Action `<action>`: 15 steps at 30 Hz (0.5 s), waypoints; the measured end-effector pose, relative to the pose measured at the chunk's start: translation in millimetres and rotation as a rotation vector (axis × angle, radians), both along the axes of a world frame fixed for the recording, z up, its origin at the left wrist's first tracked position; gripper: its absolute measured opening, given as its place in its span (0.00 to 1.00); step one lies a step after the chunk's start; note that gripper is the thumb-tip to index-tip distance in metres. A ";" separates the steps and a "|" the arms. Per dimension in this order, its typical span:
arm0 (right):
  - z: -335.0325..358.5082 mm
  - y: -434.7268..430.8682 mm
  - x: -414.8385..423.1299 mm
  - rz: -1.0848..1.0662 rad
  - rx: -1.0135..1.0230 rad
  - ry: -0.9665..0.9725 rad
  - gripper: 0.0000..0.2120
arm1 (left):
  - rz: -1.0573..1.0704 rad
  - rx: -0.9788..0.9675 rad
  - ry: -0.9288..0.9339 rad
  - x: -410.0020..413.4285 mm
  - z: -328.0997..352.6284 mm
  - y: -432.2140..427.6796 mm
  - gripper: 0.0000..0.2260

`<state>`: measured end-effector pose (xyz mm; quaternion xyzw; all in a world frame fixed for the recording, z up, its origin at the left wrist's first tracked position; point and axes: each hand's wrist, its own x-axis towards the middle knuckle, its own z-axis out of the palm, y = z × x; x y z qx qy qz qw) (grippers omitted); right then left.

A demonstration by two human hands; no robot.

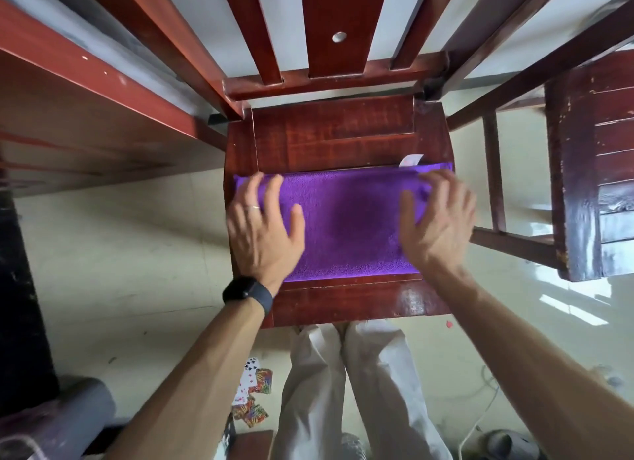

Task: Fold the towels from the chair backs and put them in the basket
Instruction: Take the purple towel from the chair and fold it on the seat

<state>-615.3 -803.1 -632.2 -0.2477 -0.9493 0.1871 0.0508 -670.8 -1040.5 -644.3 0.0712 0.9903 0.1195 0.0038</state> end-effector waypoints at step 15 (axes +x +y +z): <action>-21.0 4.1 57.1 0.077 0.132 -0.401 0.32 | -0.353 -0.211 -0.214 -41.7 -19.7 0.5 0.30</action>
